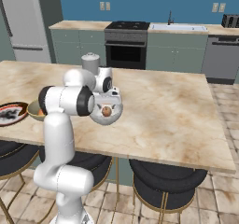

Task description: Take the fruits from the plate on the dining counter and place two fruits in each bowl.

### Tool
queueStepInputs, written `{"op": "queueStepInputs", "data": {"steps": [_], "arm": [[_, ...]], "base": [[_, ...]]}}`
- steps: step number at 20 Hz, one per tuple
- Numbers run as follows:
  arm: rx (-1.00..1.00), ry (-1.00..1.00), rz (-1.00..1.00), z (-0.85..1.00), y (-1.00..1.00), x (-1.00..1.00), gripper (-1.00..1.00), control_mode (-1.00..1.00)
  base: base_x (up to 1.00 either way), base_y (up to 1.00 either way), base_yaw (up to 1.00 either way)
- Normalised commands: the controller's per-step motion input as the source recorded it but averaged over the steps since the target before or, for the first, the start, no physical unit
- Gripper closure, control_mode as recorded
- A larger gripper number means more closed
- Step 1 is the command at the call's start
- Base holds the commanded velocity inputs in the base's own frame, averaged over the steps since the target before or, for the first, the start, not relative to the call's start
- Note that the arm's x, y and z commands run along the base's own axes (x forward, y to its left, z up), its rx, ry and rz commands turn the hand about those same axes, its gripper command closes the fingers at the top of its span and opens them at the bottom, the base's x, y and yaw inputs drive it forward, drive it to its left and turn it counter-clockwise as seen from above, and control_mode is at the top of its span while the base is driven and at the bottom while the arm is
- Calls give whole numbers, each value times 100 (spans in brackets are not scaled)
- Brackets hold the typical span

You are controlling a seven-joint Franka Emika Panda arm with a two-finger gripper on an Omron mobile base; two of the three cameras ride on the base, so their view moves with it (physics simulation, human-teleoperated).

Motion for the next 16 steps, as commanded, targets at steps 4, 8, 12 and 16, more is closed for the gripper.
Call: {"op": "queueStepInputs", "data": {"steps": [4,8,12,16], "arm": [[0,0,-1,55,0,-13,-100,-100],[0,0,0,71,0,-43,-100,-100],[0,0,0,77,0,-89,-100,-100],[0,0,0,61,0,-100,-100,-100]], "base": [[0,0,0],[0,0,0],[0,0,0],[0,0,0]]}}
